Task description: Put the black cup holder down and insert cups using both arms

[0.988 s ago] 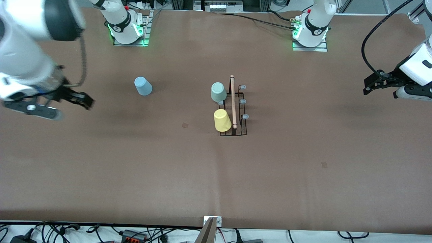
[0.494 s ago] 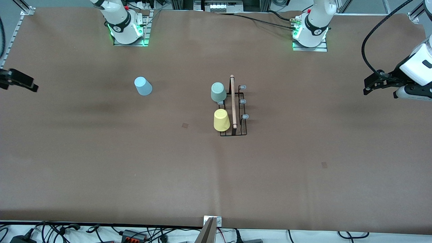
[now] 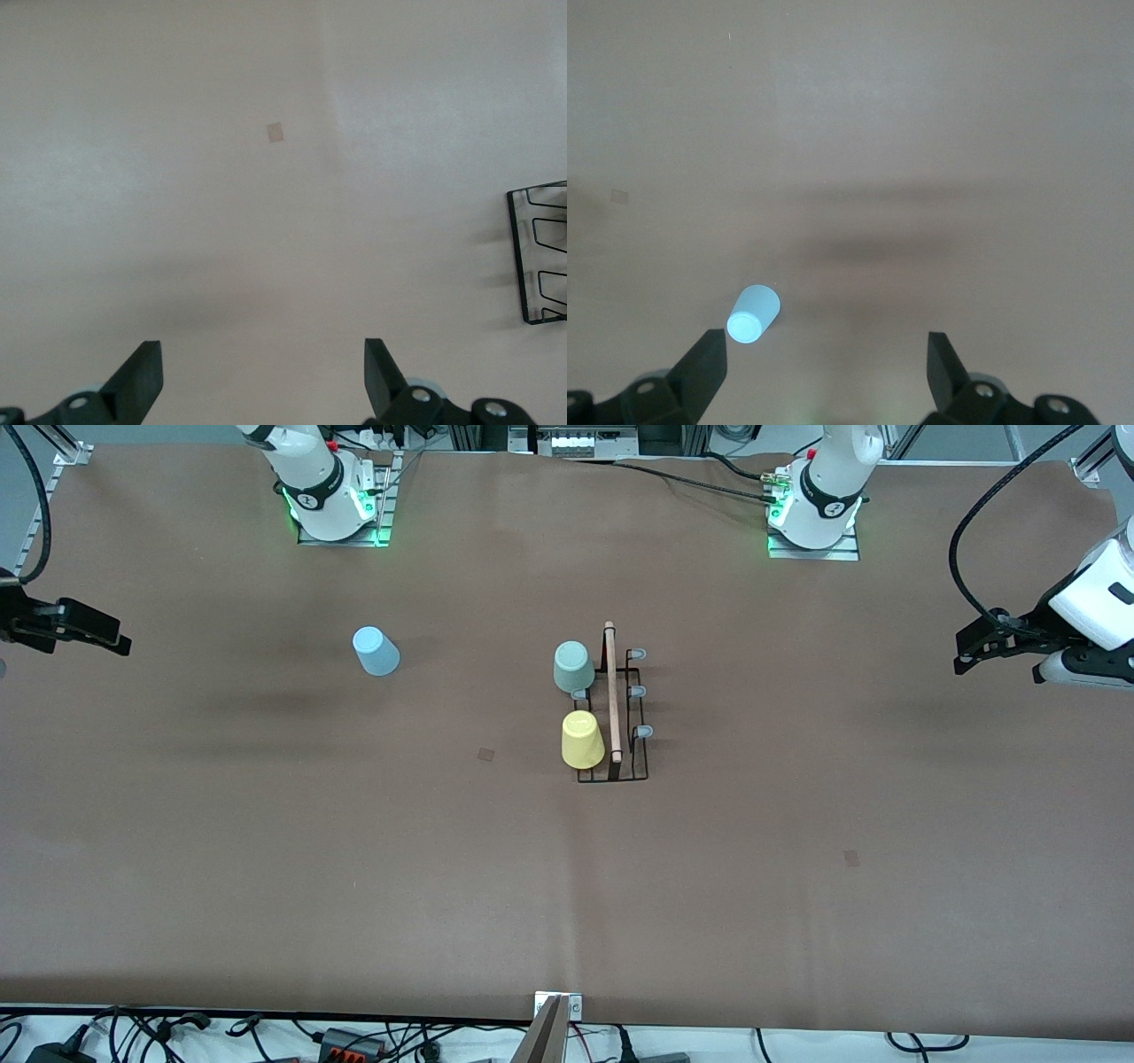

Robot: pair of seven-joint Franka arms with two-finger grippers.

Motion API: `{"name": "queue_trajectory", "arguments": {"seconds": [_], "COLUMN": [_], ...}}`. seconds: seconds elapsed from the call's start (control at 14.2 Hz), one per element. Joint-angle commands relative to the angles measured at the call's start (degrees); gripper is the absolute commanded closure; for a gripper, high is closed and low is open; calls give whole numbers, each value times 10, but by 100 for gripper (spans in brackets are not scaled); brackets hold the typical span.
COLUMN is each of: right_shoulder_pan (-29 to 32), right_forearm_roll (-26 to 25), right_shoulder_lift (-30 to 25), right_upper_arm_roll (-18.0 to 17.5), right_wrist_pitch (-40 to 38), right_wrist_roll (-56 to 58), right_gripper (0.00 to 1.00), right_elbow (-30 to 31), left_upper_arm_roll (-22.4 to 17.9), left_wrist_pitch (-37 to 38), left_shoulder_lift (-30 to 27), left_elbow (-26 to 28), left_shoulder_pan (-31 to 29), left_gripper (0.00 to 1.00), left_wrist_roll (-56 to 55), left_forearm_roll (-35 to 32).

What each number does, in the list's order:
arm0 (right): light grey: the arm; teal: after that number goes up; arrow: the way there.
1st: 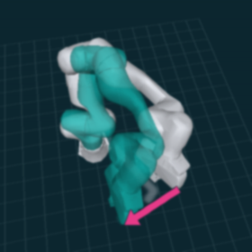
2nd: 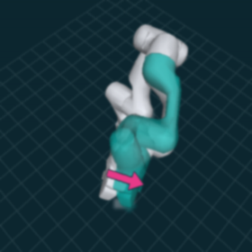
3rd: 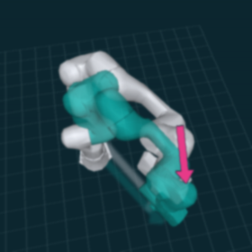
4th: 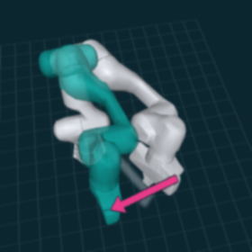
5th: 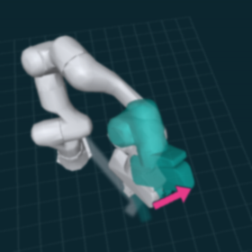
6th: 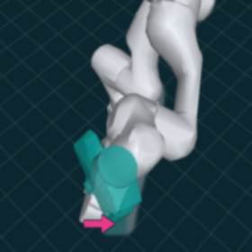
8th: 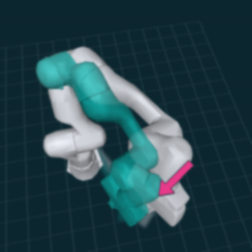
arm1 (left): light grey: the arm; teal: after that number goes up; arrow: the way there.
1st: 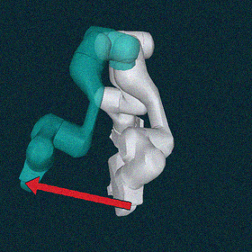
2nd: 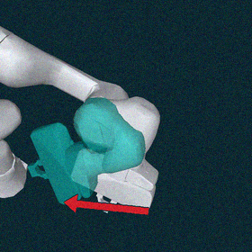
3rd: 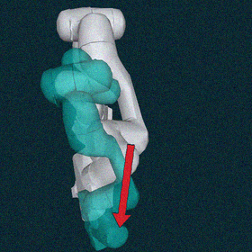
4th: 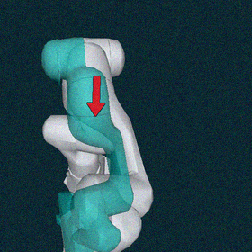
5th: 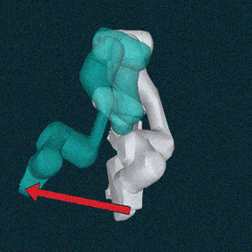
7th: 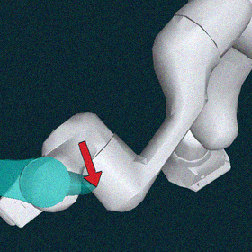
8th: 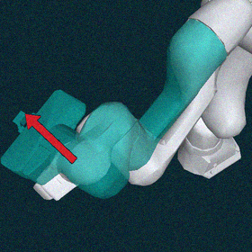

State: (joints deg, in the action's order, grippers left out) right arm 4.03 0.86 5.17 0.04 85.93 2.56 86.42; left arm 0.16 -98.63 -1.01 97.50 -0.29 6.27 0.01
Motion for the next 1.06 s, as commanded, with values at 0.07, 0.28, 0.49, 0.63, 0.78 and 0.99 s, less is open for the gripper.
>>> {"name": "queue_trajectory", "arguments": {"seconds": [0.07,0.28,0.49,0.63,0.78,0.99], "right_shoulder_pan": [-28,-26,-26,-26,-25,-25], "right_forearm_roll": [-26,-20,-17,-17,-15,-15], "right_shoulder_lift": [-8,-8,-7,-3,1,4], "right_upper_arm_roll": [0,2,2,2,2,2], "right_wrist_pitch": [1,-1,4,4,4,4], "right_wrist_roll": [9,5,4,3,0,0], "right_gripper": [0,0,0,0,0,0], "right_elbow": [1,2,2,-3,-4,-4], "left_upper_arm_roll": [-2,-2,-2,-2,-2,-2], "left_wrist_pitch": [12,12,12,12,12,12], "left_shoulder_lift": [7,7,7,7,7,7], "left_elbow": [-16,-16,-16,-16,-16,-16], "left_shoulder_pan": [2,2,2,2,2,2], "left_gripper": [0,0,0,0,0,0], "left_wrist_roll": [12,12,12,12,12,12], "left_forearm_roll": [-8,-8,-8,-8,-8,-8]}}
